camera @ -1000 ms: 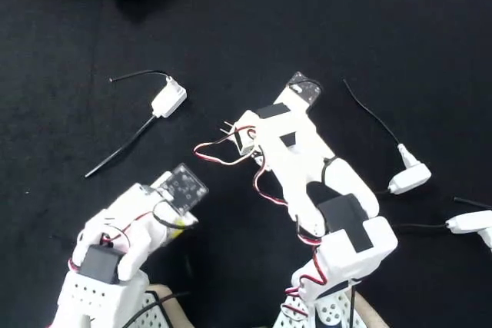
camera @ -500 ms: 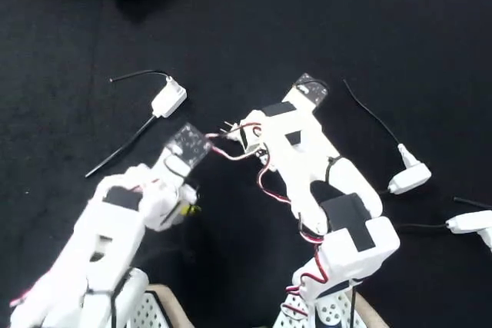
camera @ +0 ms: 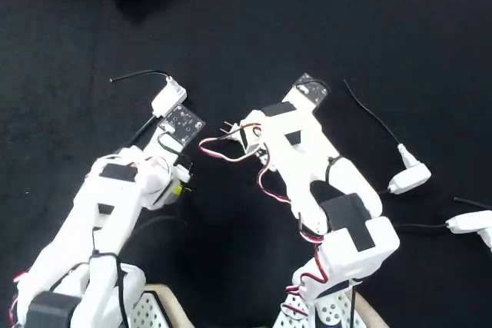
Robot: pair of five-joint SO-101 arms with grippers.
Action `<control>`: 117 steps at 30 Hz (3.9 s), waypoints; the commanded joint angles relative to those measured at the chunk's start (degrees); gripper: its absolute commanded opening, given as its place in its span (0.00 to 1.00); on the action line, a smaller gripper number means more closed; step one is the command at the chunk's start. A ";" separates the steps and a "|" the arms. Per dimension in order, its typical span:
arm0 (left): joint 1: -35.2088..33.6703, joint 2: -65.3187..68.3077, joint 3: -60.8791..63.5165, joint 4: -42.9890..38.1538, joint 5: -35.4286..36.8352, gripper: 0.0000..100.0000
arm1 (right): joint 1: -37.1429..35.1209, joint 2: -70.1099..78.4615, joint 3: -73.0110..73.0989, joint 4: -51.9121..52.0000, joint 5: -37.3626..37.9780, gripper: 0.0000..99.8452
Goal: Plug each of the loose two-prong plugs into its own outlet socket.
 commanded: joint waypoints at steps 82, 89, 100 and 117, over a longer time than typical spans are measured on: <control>-27.65 -76.57 32.92 24.00 -5.71 0.26 | -0.79 16.57 -20.79 10.11 -15.56 0.04; -26.86 -77.01 33.19 24.26 -5.80 0.26 | -0.26 14.99 -22.64 12.48 -13.89 0.05; -26.86 -77.01 33.19 24.35 -5.80 0.26 | 1.41 11.12 -36.88 25.49 -15.21 0.08; -27.30 -77.01 33.19 24.00 -5.54 0.25 | -0.79 20.35 -36.79 11.60 -31.82 0.24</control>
